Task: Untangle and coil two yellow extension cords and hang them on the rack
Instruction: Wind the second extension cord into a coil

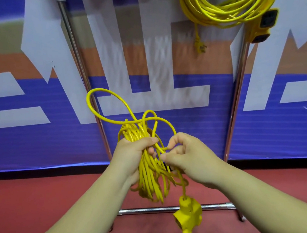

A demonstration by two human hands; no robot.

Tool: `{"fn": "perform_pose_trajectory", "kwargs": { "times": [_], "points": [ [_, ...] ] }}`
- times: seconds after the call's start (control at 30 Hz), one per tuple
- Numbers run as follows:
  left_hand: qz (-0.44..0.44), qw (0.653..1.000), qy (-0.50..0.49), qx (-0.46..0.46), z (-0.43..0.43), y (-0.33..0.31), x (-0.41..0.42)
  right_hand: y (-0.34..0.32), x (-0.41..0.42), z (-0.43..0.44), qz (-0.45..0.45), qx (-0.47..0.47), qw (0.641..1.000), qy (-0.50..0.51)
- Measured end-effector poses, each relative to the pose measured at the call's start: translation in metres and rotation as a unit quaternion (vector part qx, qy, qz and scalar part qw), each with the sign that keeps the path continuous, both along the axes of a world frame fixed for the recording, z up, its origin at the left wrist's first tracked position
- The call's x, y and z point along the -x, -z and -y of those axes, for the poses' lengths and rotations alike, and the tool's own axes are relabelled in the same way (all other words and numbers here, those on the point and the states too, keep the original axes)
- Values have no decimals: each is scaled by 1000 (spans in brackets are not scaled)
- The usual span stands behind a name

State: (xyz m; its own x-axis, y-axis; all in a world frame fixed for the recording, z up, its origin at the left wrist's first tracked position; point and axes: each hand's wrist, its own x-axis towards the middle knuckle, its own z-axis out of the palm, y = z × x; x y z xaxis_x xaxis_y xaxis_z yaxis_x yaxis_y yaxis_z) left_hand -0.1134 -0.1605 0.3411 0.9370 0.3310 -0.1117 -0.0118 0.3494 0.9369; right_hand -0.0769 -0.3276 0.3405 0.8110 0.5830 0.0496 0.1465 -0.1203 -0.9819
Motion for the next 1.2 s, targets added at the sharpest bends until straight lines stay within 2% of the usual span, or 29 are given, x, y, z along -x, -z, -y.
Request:
{"fn": "perform_pose_trajectory", "kwargs": {
  "times": [0.17, 0.3, 0.4, 0.5, 0.6, 0.73, 0.93, 1.03, 1.2],
  "points": [
    [34, 998, -57, 16, -30, -15, -3, 3, -7, 20, -75, -34, 990, -116],
    [26, 995, -92, 3, -45, -12, -3, 12, -18, 29, -43, 56, 985, -160],
    [17, 996, -85, -4, -41, -11, -3, 17, -21, 27, -14, 98, 986, -131],
    [5, 997, -77, 3, -41, -7, -3, 18, -22, 26, -24, 64, 994, -80],
    [-22, 995, -81, -46, -44, 3, -3, 13, -24, 29, -99, -25, 995, -20],
    [-60, 986, -55, -147, -42, 14, 0, 1, -25, 27, -189, -109, 976, -7],
    [-62, 977, 8, -204, -32, 14, 2, -7, -24, 25, -158, -64, 985, 18],
    [-61, 972, 24, -227, -28, 10, 5, -4, -31, 25, -195, -56, 978, 55],
    [-50, 975, 89, -200, -18, 4, 13, 2, -30, 23, -257, -8, 966, 15]
  ]
}}
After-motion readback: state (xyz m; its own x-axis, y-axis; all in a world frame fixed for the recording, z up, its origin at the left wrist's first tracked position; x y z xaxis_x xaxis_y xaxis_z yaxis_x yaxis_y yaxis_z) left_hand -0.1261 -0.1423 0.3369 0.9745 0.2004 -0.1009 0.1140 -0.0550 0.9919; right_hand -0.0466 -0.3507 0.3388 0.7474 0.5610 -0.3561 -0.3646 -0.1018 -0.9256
